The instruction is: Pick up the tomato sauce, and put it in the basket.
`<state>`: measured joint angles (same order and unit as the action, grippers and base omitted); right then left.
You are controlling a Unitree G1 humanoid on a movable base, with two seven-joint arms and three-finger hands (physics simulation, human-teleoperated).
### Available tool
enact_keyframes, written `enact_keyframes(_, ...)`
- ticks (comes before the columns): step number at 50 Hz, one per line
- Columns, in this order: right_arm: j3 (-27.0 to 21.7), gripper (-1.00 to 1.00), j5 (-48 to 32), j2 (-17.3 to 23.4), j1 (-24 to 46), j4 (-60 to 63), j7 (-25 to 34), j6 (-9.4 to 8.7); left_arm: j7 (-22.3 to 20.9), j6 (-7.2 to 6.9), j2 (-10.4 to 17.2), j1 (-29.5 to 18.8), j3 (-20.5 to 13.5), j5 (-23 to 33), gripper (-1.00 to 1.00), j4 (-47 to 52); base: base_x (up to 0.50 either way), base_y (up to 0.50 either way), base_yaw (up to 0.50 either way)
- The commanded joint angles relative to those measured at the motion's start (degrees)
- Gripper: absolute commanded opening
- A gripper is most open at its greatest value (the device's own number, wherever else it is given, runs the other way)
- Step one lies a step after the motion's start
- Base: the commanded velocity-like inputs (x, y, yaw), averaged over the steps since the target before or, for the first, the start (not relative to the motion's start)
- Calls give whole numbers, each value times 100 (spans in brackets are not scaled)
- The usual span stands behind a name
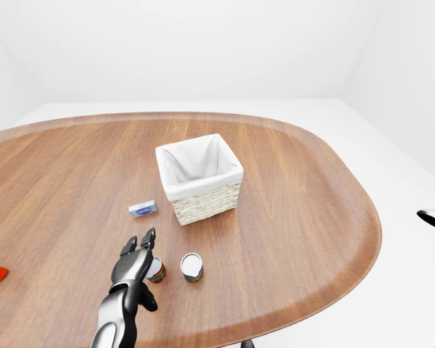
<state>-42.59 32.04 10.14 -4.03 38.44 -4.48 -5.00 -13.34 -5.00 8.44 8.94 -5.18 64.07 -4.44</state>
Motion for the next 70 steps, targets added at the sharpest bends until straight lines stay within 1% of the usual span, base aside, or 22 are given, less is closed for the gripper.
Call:
enact_keyframes(1,20,100,-17,3,12,-16,-3,0,136,0,57,-110,20,-32,100,-324,0,0,0)
enact_keyframes(18,8,100,-2,1,8,1,-1,0,434,0,130,-339,174,-148,100,-996,0,0,0)
enact_keyframes(29,27,100,-21,-8,6,-35,17,0,503,0,156,-402,216,-230,100,-1093,0,0,0)
enact_keyframes(33,28,100,-19,-8,-1,-23,11,0,677,0,177,-518,231,-296,100,-1421,0,0,0)
enact_keyframes(52,30,100,-16,-19,-5,-20,14,0,935,0,245,-745,357,-476,100,-2002,0,0,0)
enact_keyframes(60,21,100,-1,-17,-6,-1,4,0,1150,0,277,-960,417,-580,100,-2527,0,0,0)
enact_keyframes(70,23,100,-8,-12,-1,-11,11,0,1171,0,294,-975,479,-645,100,-2606,0,0,0)
